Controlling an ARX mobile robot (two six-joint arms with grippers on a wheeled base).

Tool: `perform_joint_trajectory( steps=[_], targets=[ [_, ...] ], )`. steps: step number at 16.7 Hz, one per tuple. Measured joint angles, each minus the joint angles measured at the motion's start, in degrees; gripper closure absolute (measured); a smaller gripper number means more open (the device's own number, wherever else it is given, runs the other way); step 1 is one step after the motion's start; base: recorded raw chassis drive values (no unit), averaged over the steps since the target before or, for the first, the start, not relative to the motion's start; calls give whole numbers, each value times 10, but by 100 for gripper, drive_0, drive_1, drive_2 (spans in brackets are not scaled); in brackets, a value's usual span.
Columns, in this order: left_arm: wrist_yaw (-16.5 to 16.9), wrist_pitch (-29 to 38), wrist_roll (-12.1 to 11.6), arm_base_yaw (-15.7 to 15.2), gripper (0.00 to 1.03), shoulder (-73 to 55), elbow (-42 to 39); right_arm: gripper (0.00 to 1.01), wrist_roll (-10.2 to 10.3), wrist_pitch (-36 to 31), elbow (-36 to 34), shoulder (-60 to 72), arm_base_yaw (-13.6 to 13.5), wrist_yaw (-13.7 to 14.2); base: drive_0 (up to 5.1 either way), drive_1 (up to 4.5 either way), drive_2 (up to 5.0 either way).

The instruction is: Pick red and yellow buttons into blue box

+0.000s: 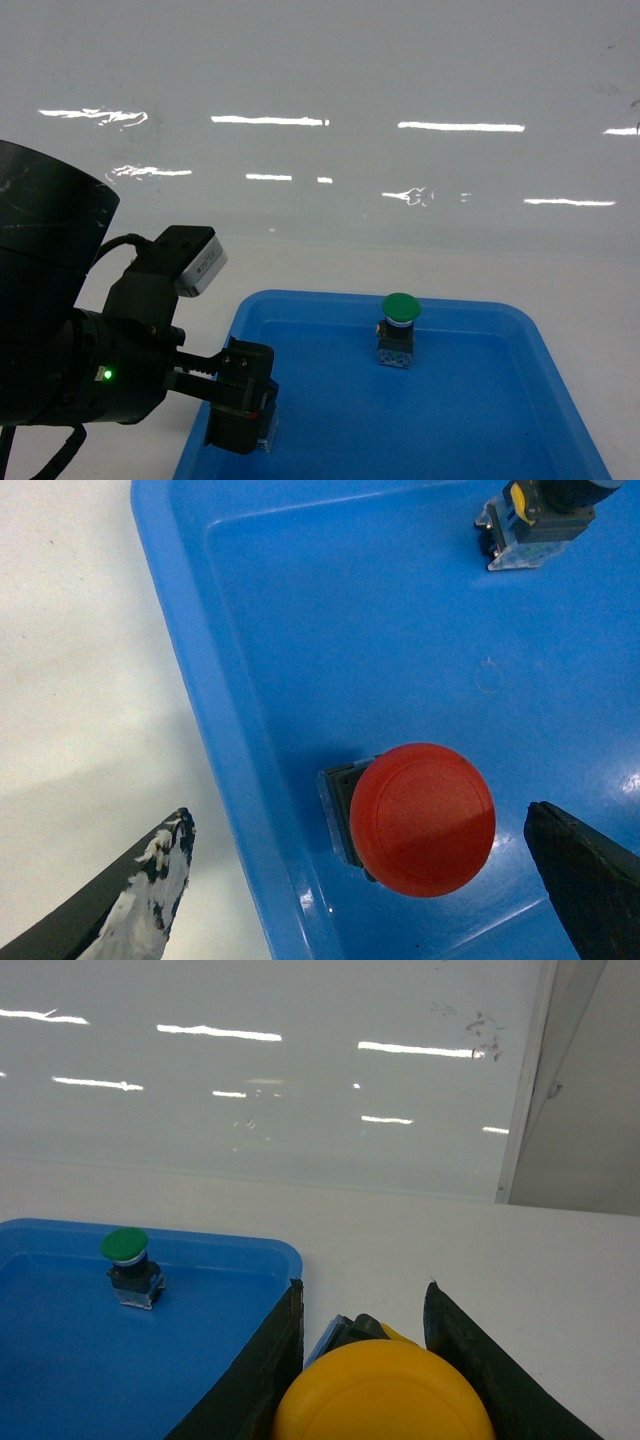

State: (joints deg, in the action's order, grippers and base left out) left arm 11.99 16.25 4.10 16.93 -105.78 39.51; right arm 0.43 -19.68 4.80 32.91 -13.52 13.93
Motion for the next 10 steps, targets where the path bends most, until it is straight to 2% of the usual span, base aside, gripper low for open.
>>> perform_joint_trajectory(
  steps=[10],
  targets=[
    [9, 28, 0, -3, 5, -45, 21, 69, 0, 0, 0, 0, 0, 0, 0, 0, 0]
  ],
)
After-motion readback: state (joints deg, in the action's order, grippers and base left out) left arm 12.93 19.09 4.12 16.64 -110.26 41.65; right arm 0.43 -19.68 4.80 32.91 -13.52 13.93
